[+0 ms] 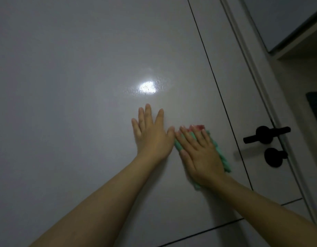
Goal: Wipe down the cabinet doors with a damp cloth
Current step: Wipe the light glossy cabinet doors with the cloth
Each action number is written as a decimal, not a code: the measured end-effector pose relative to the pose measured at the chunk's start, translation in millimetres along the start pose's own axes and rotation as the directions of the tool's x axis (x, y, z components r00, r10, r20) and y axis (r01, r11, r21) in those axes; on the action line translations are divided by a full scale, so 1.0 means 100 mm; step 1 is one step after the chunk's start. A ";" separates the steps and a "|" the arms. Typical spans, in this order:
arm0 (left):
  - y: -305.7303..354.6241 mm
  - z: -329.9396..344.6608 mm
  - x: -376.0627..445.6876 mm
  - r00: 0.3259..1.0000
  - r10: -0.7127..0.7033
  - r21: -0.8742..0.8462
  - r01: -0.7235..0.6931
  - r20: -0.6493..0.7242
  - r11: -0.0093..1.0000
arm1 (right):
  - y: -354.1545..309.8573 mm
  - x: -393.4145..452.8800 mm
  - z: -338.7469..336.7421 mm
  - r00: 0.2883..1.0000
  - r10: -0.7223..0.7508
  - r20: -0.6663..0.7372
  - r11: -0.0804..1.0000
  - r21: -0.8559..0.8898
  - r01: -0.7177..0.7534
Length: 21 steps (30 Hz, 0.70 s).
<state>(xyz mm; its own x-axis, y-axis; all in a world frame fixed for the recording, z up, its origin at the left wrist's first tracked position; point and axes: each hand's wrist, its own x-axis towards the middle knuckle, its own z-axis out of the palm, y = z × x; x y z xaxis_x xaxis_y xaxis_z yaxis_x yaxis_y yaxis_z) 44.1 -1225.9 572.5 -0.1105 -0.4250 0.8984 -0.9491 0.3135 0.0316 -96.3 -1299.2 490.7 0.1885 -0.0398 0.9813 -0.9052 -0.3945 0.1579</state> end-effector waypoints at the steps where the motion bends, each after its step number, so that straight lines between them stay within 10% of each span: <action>1: 0.00 0.06 0.00 1.000 -0.001 0.030 0.001 -0.008 1.000 | 0.13 0.12 -0.03 0.998 0.058 -0.005 0.998 -0.011 -0.058; 7: -0.02 0.17 -0.01 0.999 0.004 0.209 0.006 -0.046 0.978 | 0.52 0.51 -0.12 0.912 0.404 -0.071 0.915 0.025 -0.404; 15: 0.16 0.32 0.05 0.996 -0.079 0.270 0.087 -0.041 0.959 | 0.57 -0.17 -0.09 0.990 0.143 -0.009 0.989 -0.038 -0.143; 21: 0.20 0.36 0.07 0.993 -0.108 0.275 0.116 -0.045 0.954 | 1.11 0.41 -0.19 0.869 0.489 -0.072 0.871 -0.003 -0.491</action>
<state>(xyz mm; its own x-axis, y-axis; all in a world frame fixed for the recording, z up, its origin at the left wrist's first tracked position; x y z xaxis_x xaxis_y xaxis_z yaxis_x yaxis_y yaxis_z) 13.9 -1253.4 563.2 0.0062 -0.4180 0.9084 -0.9998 0.0159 0.0142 -196.2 -1327.7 550.9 -0.3063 -0.1618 0.9381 -0.8824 -0.3214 -0.3436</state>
